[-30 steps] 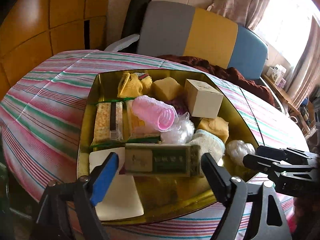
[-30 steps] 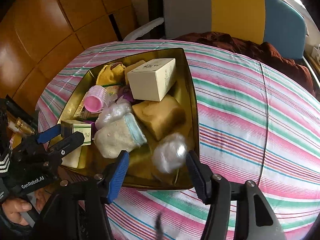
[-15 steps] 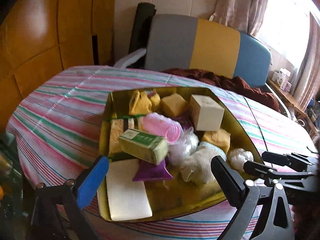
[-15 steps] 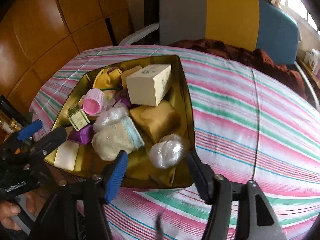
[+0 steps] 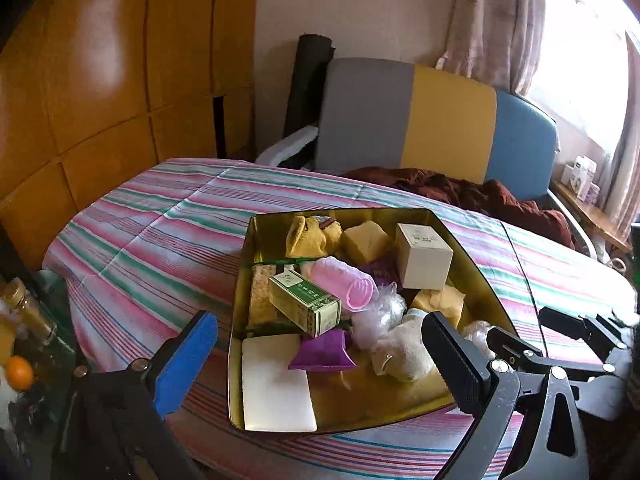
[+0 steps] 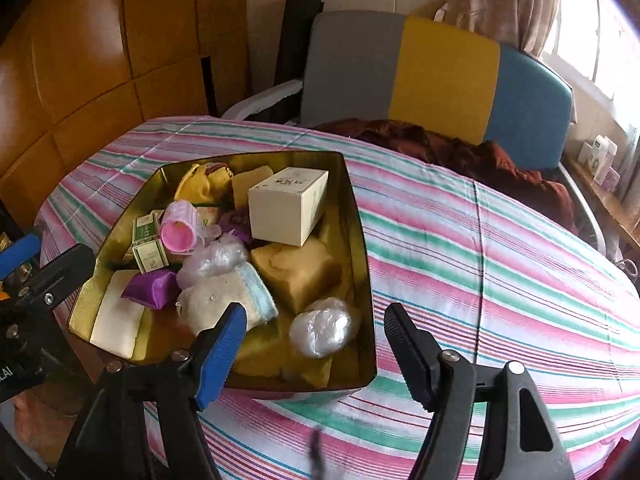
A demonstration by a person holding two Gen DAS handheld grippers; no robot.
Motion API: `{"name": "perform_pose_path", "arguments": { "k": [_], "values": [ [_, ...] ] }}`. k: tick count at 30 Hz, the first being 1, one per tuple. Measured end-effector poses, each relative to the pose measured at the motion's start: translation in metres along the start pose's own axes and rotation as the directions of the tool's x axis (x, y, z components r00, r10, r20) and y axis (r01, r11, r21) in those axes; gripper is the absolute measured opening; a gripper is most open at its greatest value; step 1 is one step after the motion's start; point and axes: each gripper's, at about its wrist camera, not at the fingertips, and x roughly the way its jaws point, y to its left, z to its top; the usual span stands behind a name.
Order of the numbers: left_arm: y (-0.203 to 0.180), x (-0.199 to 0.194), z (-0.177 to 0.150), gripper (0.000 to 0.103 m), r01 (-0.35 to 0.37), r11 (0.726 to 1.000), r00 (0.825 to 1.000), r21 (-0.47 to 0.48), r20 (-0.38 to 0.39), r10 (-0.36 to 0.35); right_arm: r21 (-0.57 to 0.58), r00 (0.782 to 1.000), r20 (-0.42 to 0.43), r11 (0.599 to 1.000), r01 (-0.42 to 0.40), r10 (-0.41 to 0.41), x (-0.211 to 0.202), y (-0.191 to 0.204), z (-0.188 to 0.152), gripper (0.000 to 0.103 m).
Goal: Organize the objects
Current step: 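Lower the green box and white bundle into the tray and open both grippers, then withdraw both grippers from the gold tray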
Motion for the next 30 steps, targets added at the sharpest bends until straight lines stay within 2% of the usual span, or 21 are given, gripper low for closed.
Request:
{"name": "perform_pose_path", "arguments": {
  "k": [4,15,30],
  "values": [
    [-0.005,-0.006,-0.001,0.103,-0.068,0.998,0.998,0.009,0.018,0.068,0.018,1.000,0.021,1.000,0.011,-0.011,-0.005,-0.001,-0.002,0.072],
    [-0.009,-0.015,-0.008,0.103,-0.022,1.000,0.999,-0.009,0.034,0.022,0.032,0.999,0.039,0.999,0.009,-0.010,-0.011,-0.001,-0.005,0.073],
    [-0.004,-0.011,-0.010,0.103,-0.027,0.999,0.999,-0.031,0.031,0.028,0.029,1.000,0.020,1.000,0.001,-0.001,-0.005,0.002,-0.006,0.073]
  ]
}}
